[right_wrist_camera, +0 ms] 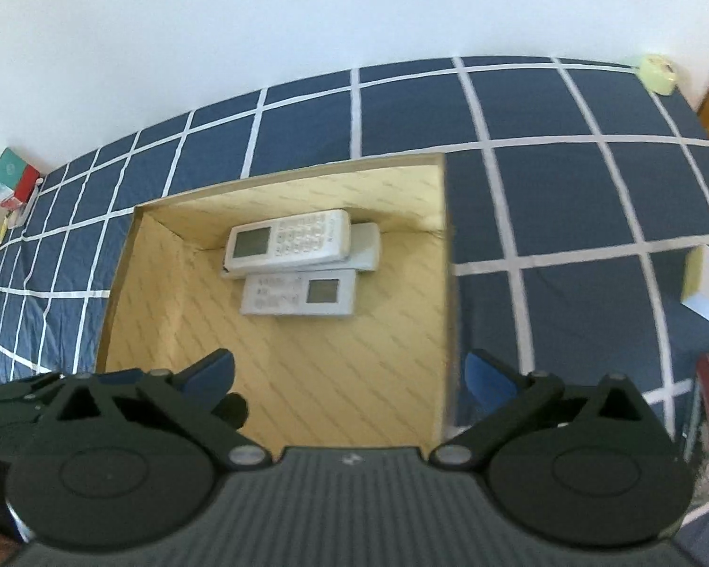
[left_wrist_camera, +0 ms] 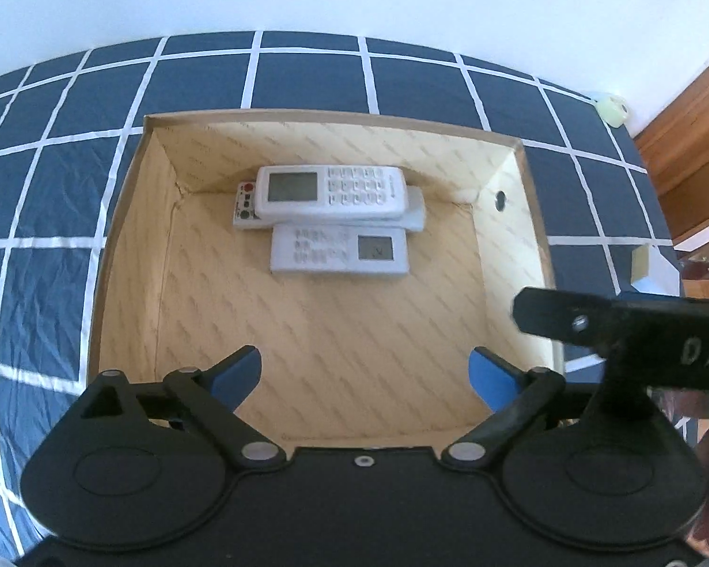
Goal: Organize objects
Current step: 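Move the right tool to the white plastic plate with metal prongs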
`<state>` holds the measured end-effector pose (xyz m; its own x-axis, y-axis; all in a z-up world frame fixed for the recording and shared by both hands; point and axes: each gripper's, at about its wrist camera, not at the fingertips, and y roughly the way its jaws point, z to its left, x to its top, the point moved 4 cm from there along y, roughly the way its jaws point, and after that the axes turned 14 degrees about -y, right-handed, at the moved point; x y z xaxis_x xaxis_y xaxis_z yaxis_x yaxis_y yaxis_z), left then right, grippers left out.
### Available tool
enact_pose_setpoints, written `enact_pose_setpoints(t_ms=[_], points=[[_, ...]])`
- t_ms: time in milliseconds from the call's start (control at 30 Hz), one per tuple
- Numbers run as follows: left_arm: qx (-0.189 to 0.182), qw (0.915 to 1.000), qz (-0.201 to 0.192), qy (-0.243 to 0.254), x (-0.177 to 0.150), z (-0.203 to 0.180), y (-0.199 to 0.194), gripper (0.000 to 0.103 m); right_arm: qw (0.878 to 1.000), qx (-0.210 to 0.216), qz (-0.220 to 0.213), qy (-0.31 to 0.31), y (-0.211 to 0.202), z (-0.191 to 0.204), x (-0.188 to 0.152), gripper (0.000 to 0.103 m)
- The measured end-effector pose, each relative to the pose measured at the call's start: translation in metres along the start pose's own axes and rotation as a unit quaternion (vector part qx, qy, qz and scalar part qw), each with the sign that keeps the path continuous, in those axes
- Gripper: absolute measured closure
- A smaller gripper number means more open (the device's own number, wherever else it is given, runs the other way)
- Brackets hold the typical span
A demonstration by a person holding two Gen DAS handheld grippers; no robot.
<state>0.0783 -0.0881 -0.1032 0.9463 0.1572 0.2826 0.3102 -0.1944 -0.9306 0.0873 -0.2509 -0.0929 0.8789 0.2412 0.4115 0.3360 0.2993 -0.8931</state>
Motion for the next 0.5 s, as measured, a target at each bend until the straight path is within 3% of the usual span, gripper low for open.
enact_pose_setpoints(t_ms=[500], points=[[0.037,0.9974,-0.034,-0.051,-0.070,-0.055,-0.019,0.000,0.999,0.016,-0.004,-0.047,-0.046,-0.065,-0.048,0.000]])
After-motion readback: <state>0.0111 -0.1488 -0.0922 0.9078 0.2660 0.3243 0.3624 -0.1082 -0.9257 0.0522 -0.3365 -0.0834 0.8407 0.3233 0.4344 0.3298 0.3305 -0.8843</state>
